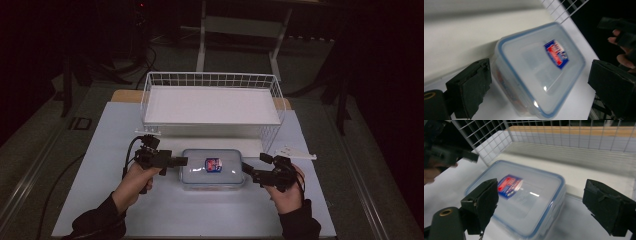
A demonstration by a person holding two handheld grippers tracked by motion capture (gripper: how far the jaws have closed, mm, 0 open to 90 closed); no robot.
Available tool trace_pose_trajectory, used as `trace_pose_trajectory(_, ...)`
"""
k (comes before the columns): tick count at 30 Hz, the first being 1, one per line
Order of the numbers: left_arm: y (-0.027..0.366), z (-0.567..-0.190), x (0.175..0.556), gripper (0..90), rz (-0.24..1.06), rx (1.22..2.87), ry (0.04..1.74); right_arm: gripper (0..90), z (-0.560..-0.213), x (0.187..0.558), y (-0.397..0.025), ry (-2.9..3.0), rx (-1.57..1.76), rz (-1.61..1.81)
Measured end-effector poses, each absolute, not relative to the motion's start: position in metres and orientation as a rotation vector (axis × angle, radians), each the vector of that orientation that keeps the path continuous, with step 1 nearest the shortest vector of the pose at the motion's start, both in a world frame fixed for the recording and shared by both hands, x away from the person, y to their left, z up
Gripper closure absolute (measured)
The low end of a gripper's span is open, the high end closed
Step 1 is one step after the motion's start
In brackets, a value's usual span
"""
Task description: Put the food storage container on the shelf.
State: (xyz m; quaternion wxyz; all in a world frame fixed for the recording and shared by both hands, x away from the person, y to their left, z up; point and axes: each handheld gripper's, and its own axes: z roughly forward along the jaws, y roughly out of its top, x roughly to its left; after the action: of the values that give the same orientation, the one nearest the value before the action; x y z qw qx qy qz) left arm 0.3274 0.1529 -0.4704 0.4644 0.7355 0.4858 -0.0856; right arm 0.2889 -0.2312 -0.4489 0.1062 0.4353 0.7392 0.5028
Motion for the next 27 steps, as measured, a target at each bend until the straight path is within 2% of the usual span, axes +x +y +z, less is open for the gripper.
trace_pose_trajectory(3, 0.152, -0.478, 0.333, 4.7, -0.25, 1.793, 1.263, 10.7, -0.454, 0.296, -0.228, 2.204, 1.294, 1.468)
trace_pose_trajectory(4, 0.152, -0.48, 0.334, 9.0, -0.255, 1.793, 1.274, 10.7, -0.461, 0.303, -0.224, 2.269, 1.334, 1.453)
trace_pose_trajectory(8, 0.153, -0.485, 0.336, 11.0, -0.276, 1.776, 1.304, 10.5, -0.47, 0.313, -0.221, 2.315, 1.416, 1.442)
trace_pose_trajectory(9, 0.153, -0.488, 0.337, 11.0, -0.318, 1.759, 1.323, 10.5, -0.474, 0.316, -0.221, 2.318, 1.454, 1.443)
trace_pose_trajectory(11, 0.152, -0.491, 0.338, 12.9, -0.336, 1.757, 1.332, 14.1, -0.48, 0.325, -0.221, 2.343, 1.564, 1.438)
trace_pose_trajectory(15, 0.151, -0.495, 0.338, 13.8, -0.361, 1.754, 1.364, 15.8, -0.484, 0.329, -0.221, 2.351, 1.643, 1.429)
trace_pose_trajectory(19, 0.151, -0.505, 0.343, 15.8, -0.493, 1.744, 1.393, 23.3, -0.491, 0.336, -0.224, 2.385, 1.766, 1.441)
trace_pose_trajectory(27, 0.154, -0.513, 0.347, 27.0, -0.561, 1.718, 1.431, 29.3, -0.499, 0.34, -0.227, 2.398, 1.872, 1.465)
